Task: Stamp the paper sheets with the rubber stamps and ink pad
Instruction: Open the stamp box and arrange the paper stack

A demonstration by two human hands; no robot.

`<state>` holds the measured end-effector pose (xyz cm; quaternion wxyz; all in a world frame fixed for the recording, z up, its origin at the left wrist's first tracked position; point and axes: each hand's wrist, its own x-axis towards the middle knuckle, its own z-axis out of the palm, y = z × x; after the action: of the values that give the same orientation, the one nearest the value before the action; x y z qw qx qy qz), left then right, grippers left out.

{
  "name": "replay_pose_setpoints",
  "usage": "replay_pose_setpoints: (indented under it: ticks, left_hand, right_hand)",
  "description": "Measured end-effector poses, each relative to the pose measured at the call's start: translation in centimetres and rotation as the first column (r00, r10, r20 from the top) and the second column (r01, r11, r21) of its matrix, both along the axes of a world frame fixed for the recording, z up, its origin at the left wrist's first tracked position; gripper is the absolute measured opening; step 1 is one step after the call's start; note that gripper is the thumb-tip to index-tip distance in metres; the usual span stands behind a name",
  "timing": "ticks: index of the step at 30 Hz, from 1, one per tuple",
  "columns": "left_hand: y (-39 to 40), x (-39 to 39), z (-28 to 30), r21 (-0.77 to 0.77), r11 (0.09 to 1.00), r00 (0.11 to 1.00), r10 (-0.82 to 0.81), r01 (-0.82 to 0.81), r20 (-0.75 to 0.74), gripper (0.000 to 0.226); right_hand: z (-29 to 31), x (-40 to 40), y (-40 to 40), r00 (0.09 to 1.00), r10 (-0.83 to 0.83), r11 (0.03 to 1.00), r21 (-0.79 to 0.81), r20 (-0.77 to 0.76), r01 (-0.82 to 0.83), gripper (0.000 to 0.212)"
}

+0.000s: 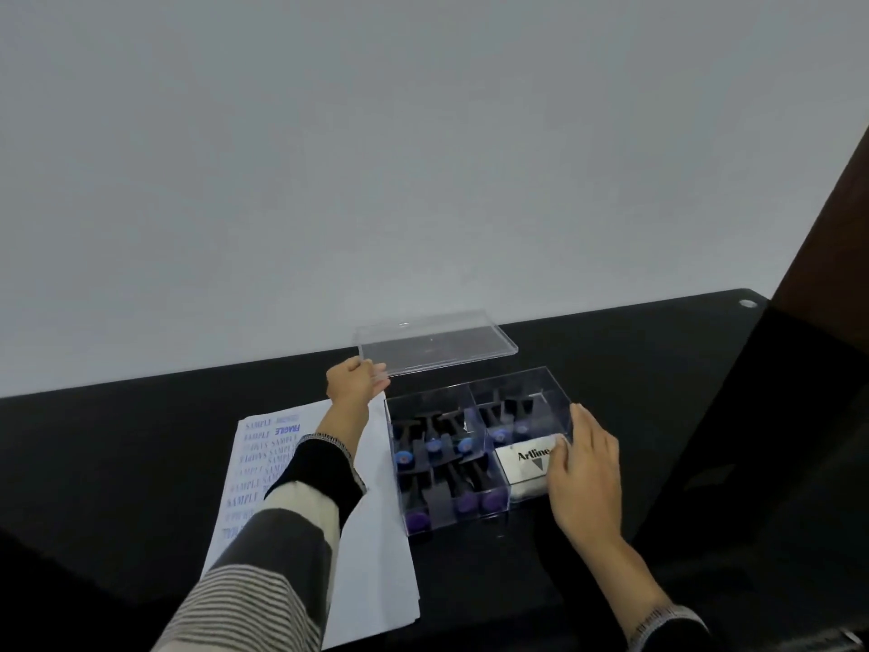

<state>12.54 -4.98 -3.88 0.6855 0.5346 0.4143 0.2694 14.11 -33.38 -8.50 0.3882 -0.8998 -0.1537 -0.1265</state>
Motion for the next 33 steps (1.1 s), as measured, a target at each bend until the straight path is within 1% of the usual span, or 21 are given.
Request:
replay_pose_setpoints:
  ticks: [3,5,7,9,10,12,13,15,16,17,20,21,23,24,26,27,28,29,31,33]
  left_hand:
    - [1.0,1.2,-1.5,-0.051,0.998,0.999,-0.039,0.039,-0.017,0.027]
    - [1.0,1.6,-1.9,-0.089,0.992,0.996,-0.085,0.085,0.002,0.023]
    - [0.9,2.0,-1.9,-0.060,0.989,0.990,-0.140,0.139,-0.017,0.019]
    - [0.8,2.1,-1.9,-0.031,0.982,0.980,-0.186,0.185,-0.072,0.015]
    - [0.7,2.2,-1.9,-0.009,0.980,0.974,-0.201,0.201,-0.106,0.011]
    - [1.1,2.4,-2.5,0.044,0.976,0.963,-0.204,0.214,-0.176,0.021]
    - [1.2,2.6,-2.8,0.075,0.975,0.959,-0.189,0.208,-0.212,0.023]
    - [1.2,2.7,-3.1,0.201,0.957,0.939,-0.140,0.211,-0.315,0.022]
    - [1.0,2.5,-2.9,0.261,0.939,0.925,-0.122,0.225,-0.360,0.026]
    - [0.9,2.5,-2.8,0.301,0.926,0.922,-0.103,0.226,-0.373,0.028]
    - [1.2,2.7,-2.5,0.319,0.926,0.909,-0.057,0.202,-0.412,0.018]
    - [1.3,2.8,-2.5,0.304,0.937,0.911,-0.034,0.173,-0.411,0.019]
    - [1.6,2.9,-2.7,0.263,0.955,0.920,-0.027,0.139,-0.390,0.028]
    - [1.7,2.9,-2.8,0.243,0.961,0.930,-0.032,0.130,-0.367,0.030]
    - [1.2,2.3,-2.5,0.247,0.964,0.959,-0.028,0.100,-0.281,0.027]
    - [0.7,1.7,-2.4,0.296,0.950,0.969,-0.020,0.094,-0.245,0.025]
    - [0.2,0.9,-2.2,0.374,0.921,0.971,-0.015,0.107,-0.240,0.022]
    - [-0.3,-0.1,-2.1,0.467,0.875,0.964,0.000,0.129,-0.266,0.022]
    - [-0.9,-2.4,-2.1,0.628,0.753,0.929,0.063,0.196,-0.365,0.026]
    - [-0.8,-4.8,-2.6,0.726,0.628,0.870,0.156,0.278,-0.468,0.026]
  right_hand:
    - [-0.2,0.0,0.1,1.000,0.001,1.000,-0.008,0.024,-0.001,0.046]
    - [-0.2,0.0,0.2,0.999,-0.011,1.000,-0.009,0.032,0.011,0.046]
    - [-0.1,-0.1,0.3,0.999,-0.024,1.000,-0.019,0.033,0.024,0.045]
    - [0.0,-0.1,0.4,0.999,-0.032,0.999,-0.028,0.030,0.033,0.044]
    - [0.0,-0.2,0.4,0.999,-0.033,0.999,-0.031,0.031,0.034,0.044]
    - [0.1,-0.2,0.4,0.999,-0.034,0.999,-0.029,0.037,0.035,0.043]
    - [0.1,-0.2,0.4,0.999,-0.037,0.999,-0.027,0.036,0.038,0.042]
    - [0.1,-0.2,0.5,0.999,-0.045,0.999,-0.030,0.025,0.046,0.042]
    - [0.1,-0.2,0.5,0.999,-0.048,0.998,-0.034,0.023,0.049,0.041]
    - [0.1,-0.2,0.6,0.998,-0.051,0.998,-0.037,0.024,0.052,0.041]
    - [0.2,-0.2,0.7,0.998,-0.065,0.996,-0.052,0.022,0.066,0.041]
    - [0.2,-0.1,0.8,0.997,-0.071,0.996,-0.060,0.018,0.072,0.041]
    - [0.2,0.1,1.0,0.997,-0.083,0.994,-0.076,0.010,0.083,0.043]
    - [0.2,0.2,1.1,0.996,-0.088,0.993,-0.084,0.007,0.089,0.043]
    - [0.3,0.3,1.2,0.995,-0.100,0.989,-0.108,0.005,0.100,0.043]
    - [0.2,0.3,1.3,0.994,-0.105,0.986,-0.130,0.010,0.106,0.042]
    - [0.1,0.3,1.3,0.994,-0.109,0.981,-0.158,0.022,0.111,0.040]
    - [0.0,0.3,1.2,0.993,-0.112,0.976,-0.181,0.043,0.118,0.038]
    - [-0.1,0.0,1.1,0.988,-0.127,0.973,-0.184,0.092,0.142,0.036]
    - [0.0,-1.0,1.1,0.984,-0.118,0.977,-0.163,0.134,0.140,0.045]
